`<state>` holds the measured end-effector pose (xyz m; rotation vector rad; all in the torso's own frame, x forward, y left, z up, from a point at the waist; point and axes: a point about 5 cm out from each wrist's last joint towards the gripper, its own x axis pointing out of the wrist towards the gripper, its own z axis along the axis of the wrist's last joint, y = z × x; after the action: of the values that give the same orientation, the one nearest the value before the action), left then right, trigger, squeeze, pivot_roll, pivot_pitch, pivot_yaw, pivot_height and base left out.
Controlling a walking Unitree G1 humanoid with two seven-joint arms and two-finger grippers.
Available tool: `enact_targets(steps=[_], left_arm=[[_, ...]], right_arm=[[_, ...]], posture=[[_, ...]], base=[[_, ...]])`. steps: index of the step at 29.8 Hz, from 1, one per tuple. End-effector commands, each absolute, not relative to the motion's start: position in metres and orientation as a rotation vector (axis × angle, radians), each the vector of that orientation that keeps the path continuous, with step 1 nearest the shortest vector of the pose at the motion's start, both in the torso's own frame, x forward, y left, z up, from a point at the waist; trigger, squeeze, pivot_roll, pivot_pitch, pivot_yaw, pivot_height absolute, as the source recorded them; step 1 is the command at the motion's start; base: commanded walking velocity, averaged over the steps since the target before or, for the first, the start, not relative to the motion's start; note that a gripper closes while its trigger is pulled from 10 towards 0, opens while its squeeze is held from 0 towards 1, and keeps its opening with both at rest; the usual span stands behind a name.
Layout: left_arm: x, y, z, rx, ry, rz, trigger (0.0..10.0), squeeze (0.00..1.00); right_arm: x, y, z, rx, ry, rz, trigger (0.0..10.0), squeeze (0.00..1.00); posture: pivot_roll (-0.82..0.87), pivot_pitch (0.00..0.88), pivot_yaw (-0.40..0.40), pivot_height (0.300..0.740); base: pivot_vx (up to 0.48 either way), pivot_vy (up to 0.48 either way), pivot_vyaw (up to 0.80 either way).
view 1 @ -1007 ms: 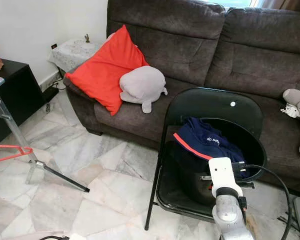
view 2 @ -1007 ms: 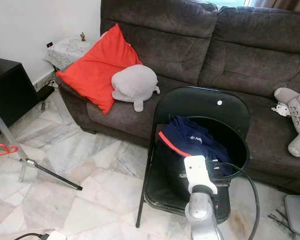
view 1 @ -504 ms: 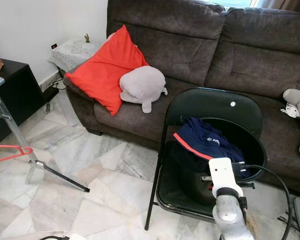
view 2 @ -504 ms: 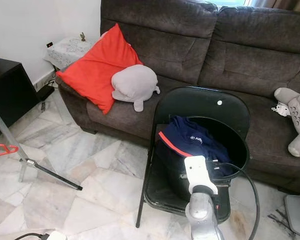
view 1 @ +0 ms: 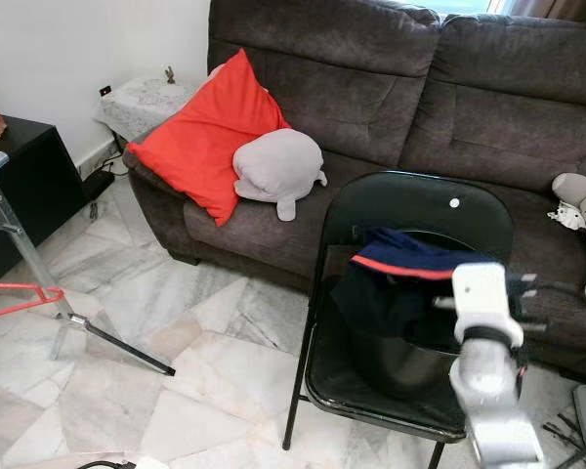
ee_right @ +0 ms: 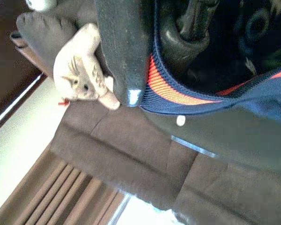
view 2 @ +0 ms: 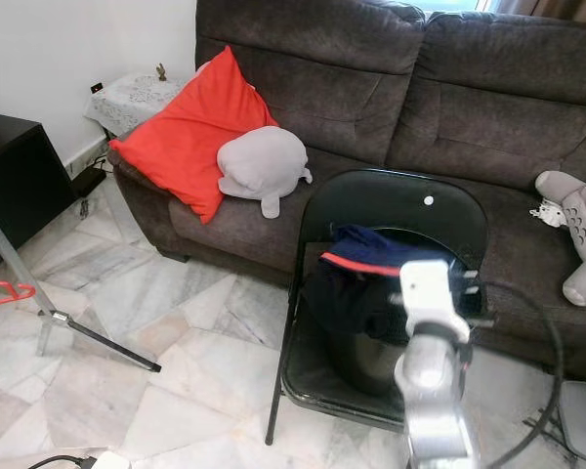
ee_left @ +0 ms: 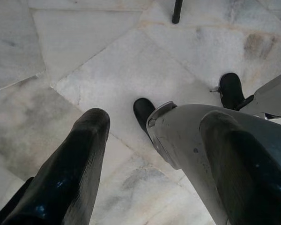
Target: Hang hanger
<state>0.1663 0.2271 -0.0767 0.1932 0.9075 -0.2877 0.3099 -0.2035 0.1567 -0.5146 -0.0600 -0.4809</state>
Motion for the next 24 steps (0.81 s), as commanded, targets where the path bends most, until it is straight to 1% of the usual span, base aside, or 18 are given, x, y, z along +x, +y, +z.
enact_targets(steps=[1,6,9,11,16,17,18,19,21,24], left_arm=[[0.161,0.229,-0.079,0.214,0.939,-0.307,10.0,0.00],[0.161,0.229,-0.079,0.216,0.941,-0.309,10.0,0.00],[0.161,0.229,-0.079,0.216,0.941,-0.309,10.0,0.00],[0.161,0.229,-0.079,0.217,0.940,-0.310,10.0,0.00],[0.162,0.229,-0.079,0.216,0.939,-0.309,10.0,0.00],[0.162,0.229,-0.079,0.215,0.939,-0.308,10.0,0.00],[0.162,0.229,-0.079,0.216,0.939,-0.309,10.0,0.00],[0.162,0.229,-0.079,0.216,0.939,-0.309,10.0,0.00],[0.162,0.229,-0.079,0.215,0.938,-0.307,10.0,0.00],[0.162,0.229,-0.079,0.213,0.937,-0.303,10.0,0.00]], right_arm=[[0.312,-0.208,0.170,-0.528,-0.099,-0.512,0.0,0.00],[0.322,-0.213,0.201,-0.522,-0.192,-0.554,0.0,0.00],[0.324,-0.217,0.208,-0.525,-0.210,-0.579,0.0,0.00],[0.328,-0.227,0.222,-0.536,-0.243,-0.631,0.0,0.00],[0.334,-0.230,0.237,-0.521,-0.275,-0.644,0.0,0.00],[0.338,-0.225,0.237,-0.501,-0.267,-0.601,1.4,0.00],[0.341,-0.220,0.232,-0.474,-0.241,-0.563,10.0,0.00],[0.342,-0.216,0.228,-0.454,-0.222,-0.538,10.0,0.00],[0.344,-0.208,0.212,-0.335,-0.151,-0.502,10.0,0.00],[0.343,-0.204,0.205,-0.345,-0.136,-0.494,10.0,0.00]], posture=[[-0.01,0.092,-0.020,0.740],[-0.02,0.085,-0.016,0.740],[-0.02,0.084,-0.015,0.740],[-0.02,0.083,-0.013,0.740],[-0.03,0.086,-0.015,0.740],[-0.03,0.087,-0.016,0.740],[-0.03,0.088,-0.016,0.740],[-0.02,0.088,-0.016,0.740],[-0.02,0.090,-0.017,0.740],[-0.01,0.094,-0.016,0.740]], base=[[0.000,0.000,0.00],[0.000,0.000,0.00],[0.000,0.000,0.00],[0.000,0.000,0.00],[0.000,0.000,0.00],[0.000,0.000,0.00],[0.000,0.000,0.00],[0.000,0.000,0.00],[0.000,0.000,0.00],[0.000,0.000,0.00]])
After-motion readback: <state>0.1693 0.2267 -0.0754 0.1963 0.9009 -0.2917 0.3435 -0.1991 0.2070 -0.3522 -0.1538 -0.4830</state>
